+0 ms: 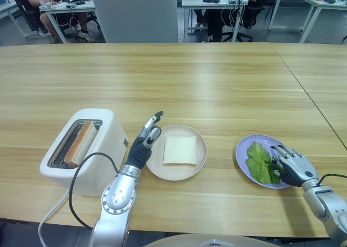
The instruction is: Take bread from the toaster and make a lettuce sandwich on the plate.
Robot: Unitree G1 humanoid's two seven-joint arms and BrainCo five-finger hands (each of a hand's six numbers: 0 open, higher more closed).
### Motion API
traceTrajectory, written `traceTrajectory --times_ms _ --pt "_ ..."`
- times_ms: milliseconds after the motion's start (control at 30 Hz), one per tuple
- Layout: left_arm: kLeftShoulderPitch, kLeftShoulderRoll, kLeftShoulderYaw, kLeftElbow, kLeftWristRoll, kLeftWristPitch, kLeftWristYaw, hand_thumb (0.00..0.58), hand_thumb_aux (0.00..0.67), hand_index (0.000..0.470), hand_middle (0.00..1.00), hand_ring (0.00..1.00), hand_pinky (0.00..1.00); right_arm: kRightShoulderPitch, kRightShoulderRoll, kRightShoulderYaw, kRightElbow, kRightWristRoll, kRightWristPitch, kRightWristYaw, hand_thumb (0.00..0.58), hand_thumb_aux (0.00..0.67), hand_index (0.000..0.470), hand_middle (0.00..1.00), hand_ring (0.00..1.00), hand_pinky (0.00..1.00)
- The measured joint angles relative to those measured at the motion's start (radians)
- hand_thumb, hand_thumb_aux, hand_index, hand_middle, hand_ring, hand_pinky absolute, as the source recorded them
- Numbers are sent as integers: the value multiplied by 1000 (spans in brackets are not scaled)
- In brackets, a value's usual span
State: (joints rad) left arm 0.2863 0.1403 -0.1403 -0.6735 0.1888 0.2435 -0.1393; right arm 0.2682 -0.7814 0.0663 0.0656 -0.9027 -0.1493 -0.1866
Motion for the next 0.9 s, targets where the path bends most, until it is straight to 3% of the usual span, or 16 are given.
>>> traceTrajectory --times_ms 333,633,900 --pt "-10 -14 47 7 -21 -25 26 0 0 0 0 0 0 -61 1 -96 -94 56 22 -3 580 670 460 94 94 94" --pt "-23 -12 48 48 -28 -53 34 0 0 0 0 0 0 -156 54 -96 -143 69 27 14 580 670 460 90 90 90" --pt "-74 -10 49 49 -28 -65 45 0 0 0 0 0 0 -251 202 49 -97 75 -2 35 580 670 460 94 94 94"
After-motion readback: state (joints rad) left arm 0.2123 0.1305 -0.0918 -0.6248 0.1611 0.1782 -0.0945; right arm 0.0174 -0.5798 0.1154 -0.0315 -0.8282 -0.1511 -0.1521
